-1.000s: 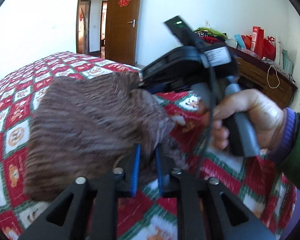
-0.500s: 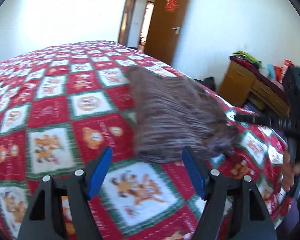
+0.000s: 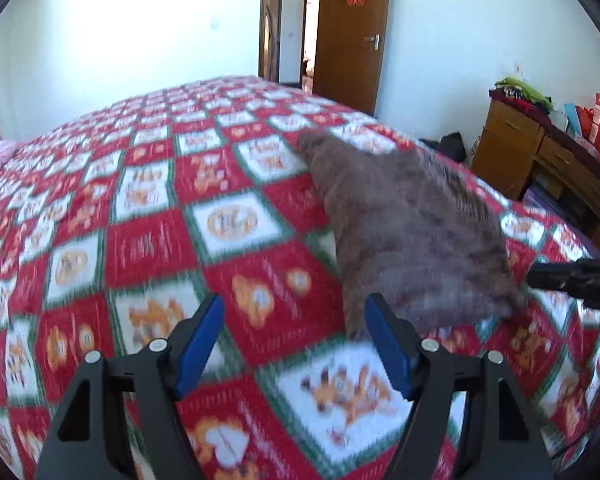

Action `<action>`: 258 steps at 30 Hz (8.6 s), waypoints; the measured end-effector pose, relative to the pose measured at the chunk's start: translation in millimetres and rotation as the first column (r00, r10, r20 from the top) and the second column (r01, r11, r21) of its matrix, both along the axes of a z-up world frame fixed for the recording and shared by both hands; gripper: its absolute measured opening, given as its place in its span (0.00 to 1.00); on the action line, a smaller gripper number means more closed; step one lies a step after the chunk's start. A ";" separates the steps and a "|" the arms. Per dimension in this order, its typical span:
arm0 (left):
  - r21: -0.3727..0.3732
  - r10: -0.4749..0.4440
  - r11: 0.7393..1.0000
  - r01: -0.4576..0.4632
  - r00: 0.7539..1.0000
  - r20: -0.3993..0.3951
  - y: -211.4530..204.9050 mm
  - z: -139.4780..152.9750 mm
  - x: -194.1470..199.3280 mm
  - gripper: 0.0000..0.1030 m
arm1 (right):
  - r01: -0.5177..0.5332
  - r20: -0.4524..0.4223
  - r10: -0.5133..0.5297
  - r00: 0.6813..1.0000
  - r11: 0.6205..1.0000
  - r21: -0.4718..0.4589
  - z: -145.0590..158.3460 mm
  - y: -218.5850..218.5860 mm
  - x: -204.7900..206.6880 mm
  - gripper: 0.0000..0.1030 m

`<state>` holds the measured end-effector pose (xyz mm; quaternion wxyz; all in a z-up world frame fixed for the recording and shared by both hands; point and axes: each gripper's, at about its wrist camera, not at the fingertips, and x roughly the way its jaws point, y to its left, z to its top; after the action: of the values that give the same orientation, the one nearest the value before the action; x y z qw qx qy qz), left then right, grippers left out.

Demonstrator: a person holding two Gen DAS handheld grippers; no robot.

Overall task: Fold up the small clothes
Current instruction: 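Fold the held edges over the sweater body with both grippers, then grasp the folded sweater with both grippers and lift it off the quilt, then carry the folded sweater with both grippers toward the purple chair seat, then lower the folded sweater onto the quilt edge over the chair with both grippers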

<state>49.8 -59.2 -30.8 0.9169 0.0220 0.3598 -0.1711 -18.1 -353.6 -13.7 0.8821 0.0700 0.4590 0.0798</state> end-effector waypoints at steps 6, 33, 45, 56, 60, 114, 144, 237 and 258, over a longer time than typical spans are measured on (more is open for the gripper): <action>-0.036 0.007 0.999 -0.008 1.000 -0.005 -36.7 20.3 45.8 0.73 | 0.019 0.130 -0.016 0.991 1.000 -0.020 37.9 1.6 57.1 0.23; 0.200 0.112 0.974 -0.106 0.994 -0.018 -108.6 -35.0 101.0 0.89 | 0.143 0.093 -0.145 0.985 0.989 0.027 -11.2 -37.8 177.9 0.25; 0.169 0.123 0.979 -0.118 0.992 -0.019 -104.7 -40.4 104.5 0.96 | 0.126 0.096 -0.116 0.989 0.985 -0.115 -34.2 -25.1 198.3 0.26; 0.112 0.127 0.986 -0.122 0.991 -0.040 -96.3 -43.7 104.8 0.98 | 0.212 0.150 -0.230 0.961 0.969 0.130 4.5 -30.0 107.3 0.61; 0.107 0.128 0.986 -0.124 0.991 -0.033 -95.4 -43.7 103.1 0.98 | 0.264 0.159 -0.290 0.944 0.950 0.166 -12.0 -34.7 89.9 0.61; -0.235 -0.078 0.971 0.056 0.993 -0.085 -74.5 1.5 84.0 0.28 | 0.119 0.220 -0.093 0.971 0.987 -0.106 15.3 46.2 91.6 0.25; -0.325 -0.338 0.897 0.299 0.939 -0.071 -170.5 48.7 -26.7 0.28 | 0.306 0.377 -0.233 0.896 0.941 -0.147 97.8 -36.5 -86.7 0.19; -0.185 -0.167 0.977 0.106 0.920 -0.354 -239.3 -36.0 -25.5 1.00 | 0.385 0.141 -0.381 0.914 0.923 0.005 -13.8 -177.9 -21.5 0.28; -0.049 -0.184 0.983 0.178 0.966 -0.180 -217.8 -10.2 -66.8 1.00 | 0.418 0.210 -0.403 0.891 0.908 -0.031 16.9 -118.2 -123.6 0.47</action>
<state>-17.0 -277.0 -41.0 0.8605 0.0240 0.4367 -0.2612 -141.7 -471.9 3.3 0.9224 0.1238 0.3459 -0.1191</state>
